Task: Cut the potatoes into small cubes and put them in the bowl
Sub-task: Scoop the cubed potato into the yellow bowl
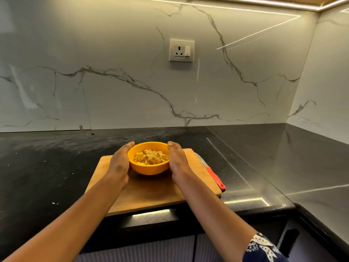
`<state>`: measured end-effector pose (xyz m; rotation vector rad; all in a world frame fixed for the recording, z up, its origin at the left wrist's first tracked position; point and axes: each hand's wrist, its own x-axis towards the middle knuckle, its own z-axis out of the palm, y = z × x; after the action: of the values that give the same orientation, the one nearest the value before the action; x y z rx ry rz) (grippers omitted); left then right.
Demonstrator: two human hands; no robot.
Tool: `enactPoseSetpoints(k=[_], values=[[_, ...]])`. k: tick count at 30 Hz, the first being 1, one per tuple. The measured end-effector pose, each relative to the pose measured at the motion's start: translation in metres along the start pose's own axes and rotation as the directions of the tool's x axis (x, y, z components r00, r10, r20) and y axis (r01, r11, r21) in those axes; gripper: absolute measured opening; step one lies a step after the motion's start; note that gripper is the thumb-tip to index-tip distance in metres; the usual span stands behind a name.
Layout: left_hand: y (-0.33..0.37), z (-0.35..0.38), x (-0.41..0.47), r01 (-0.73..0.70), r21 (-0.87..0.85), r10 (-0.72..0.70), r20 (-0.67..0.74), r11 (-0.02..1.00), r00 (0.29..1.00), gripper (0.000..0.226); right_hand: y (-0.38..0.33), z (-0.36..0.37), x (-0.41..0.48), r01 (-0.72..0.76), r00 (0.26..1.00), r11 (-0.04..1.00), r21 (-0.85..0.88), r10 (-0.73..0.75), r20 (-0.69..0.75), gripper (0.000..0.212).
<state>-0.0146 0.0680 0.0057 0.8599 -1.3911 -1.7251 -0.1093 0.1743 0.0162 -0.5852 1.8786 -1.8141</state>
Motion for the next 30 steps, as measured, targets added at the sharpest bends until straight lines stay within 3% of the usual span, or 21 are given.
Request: enactPoseSetpoints(k=[3, 5, 8, 10, 13, 19, 22, 24, 27, 29, 30], values=[[0.003, -0.019, 0.004, -0.213, 0.337, 0.221, 0.017, 0.917, 0.975, 0.042, -0.001, -0.019, 0.009, 0.124, 0.992, 0.973, -0.193, -0.123, 0.016, 0.043], [0.002, -0.042, 0.006, -0.277, 0.671, 0.314, 0.068, 0.688, 0.947, 0.042, 0.004, -0.042, 0.02, 0.222, 0.973, 0.859, -0.461, -0.226, 0.049, 0.039], [-0.01, -0.069, 0.011, -0.199, 0.946, 0.129, 0.171, 0.256, 0.977, 0.045, 0.019, -0.071, 0.028, 0.249, 0.968, 0.526, -0.813, -0.158, 0.194, 0.036], [-0.018, -0.074, 0.015, -0.242, 0.967, 0.025, 0.24, 0.085, 0.97, 0.055, 0.028, -0.075, 0.027, 0.303, 0.953, 0.371, -0.878, -0.107, 0.283, 0.042], [-0.017, -0.07, 0.017, -0.286, 0.956, 0.003, 0.287, 0.067, 0.958, 0.062, 0.035, -0.071, 0.025, 0.34, 0.94, 0.283, -0.897, -0.115, 0.32, 0.052], [-0.014, -0.068, 0.025, -0.34, 0.938, -0.004, 0.341, 0.062, 0.94, 0.057, 0.039, -0.069, 0.02, 0.318, 0.947, 0.238, -0.918, -0.131, 0.295, 0.052], [-0.012, -0.066, 0.033, -0.349, 0.932, -0.003, 0.351, 0.093, 0.936, 0.056, 0.04, -0.067, 0.021, 0.298, 0.954, 0.254, -0.92, -0.126, 0.274, 0.051], [-0.011, -0.065, 0.034, -0.354, 0.929, 0.022, 0.354, 0.109, 0.935, 0.054, 0.039, -0.066, 0.022, 0.303, 0.949, 0.318, -0.898, -0.183, 0.255, 0.047], [-0.007, -0.065, 0.024, -0.364, 0.929, 0.108, 0.356, 0.066, 0.928, 0.045, 0.035, -0.083, 0.018, 0.272, 0.902, 0.454, -0.848, -0.428, 0.061, 0.036], [-0.008, -0.069, 0.011, -0.369, 0.929, 0.133, 0.362, 0.037, 0.923, 0.043, 0.033, -0.105, 0.01, 0.202, 0.867, 0.419, -0.885, -0.497, -0.038, 0.031], [-0.009, -0.071, 0.005, -0.373, 0.927, 0.124, 0.365, 0.042, 0.923, 0.044, 0.032, -0.116, 0.007, 0.156, 0.883, 0.386, -0.909, -0.467, -0.046, 0.028]])
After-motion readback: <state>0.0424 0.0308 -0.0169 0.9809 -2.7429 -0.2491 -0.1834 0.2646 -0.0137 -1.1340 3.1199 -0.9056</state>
